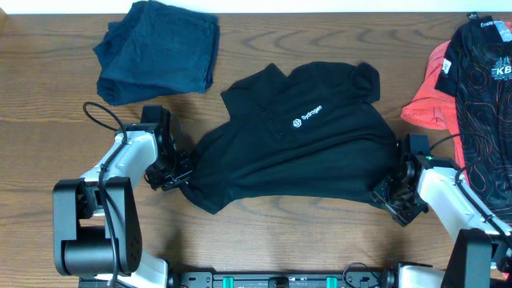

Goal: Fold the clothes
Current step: 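Grasp the shirt's left and right bottom corners with both grippers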

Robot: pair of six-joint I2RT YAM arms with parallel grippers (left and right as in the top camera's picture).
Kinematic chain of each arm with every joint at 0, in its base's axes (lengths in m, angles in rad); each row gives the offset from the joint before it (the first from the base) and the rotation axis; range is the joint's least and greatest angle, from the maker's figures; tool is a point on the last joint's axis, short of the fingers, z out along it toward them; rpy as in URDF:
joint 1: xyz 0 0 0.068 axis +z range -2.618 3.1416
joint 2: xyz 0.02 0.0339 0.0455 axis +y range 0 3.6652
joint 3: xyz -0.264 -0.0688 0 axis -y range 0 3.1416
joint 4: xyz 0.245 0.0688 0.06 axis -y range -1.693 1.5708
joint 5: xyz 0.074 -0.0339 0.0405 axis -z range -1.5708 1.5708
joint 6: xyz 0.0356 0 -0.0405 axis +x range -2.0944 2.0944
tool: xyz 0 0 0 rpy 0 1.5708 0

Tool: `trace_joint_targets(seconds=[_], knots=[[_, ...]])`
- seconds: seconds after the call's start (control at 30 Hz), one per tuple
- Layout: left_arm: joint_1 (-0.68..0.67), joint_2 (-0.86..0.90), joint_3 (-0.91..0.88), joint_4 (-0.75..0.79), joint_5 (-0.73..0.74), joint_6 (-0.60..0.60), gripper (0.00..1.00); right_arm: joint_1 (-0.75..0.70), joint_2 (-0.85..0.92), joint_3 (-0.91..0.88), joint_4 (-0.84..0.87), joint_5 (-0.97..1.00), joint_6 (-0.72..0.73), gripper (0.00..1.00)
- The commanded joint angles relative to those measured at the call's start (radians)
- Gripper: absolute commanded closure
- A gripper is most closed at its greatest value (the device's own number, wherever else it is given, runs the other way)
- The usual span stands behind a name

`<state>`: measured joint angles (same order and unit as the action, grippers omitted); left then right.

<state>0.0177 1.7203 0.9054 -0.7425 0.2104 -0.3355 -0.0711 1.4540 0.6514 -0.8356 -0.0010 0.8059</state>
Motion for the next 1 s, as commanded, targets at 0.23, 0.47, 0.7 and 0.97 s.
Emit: trace_joint_targets(seconds=[0.23, 0.47, 0.7, 0.97], knots=[[-0.002, 0.047, -0.046, 0.011, 0.018, 0.016, 0.69, -0.006, 0.006, -0.077, 0.055, 0.015, 0.048, 0.58], [-0.002, 0.047, -0.046, 0.011, 0.018, 0.016, 0.69, -0.006, 0.006, -0.077, 0.082, 0.014, 0.048, 0.80], [-0.002, 0.047, -0.046, 0.011, 0.018, 0.016, 0.69, -0.006, 0.006, -0.077, 0.086, 0.011, 0.048, 0.99], [-0.002, 0.047, -0.043, -0.004, 0.018, 0.016, 0.94, -0.006, -0.010, -0.058, 0.023, 0.012, 0.077, 0.99]])
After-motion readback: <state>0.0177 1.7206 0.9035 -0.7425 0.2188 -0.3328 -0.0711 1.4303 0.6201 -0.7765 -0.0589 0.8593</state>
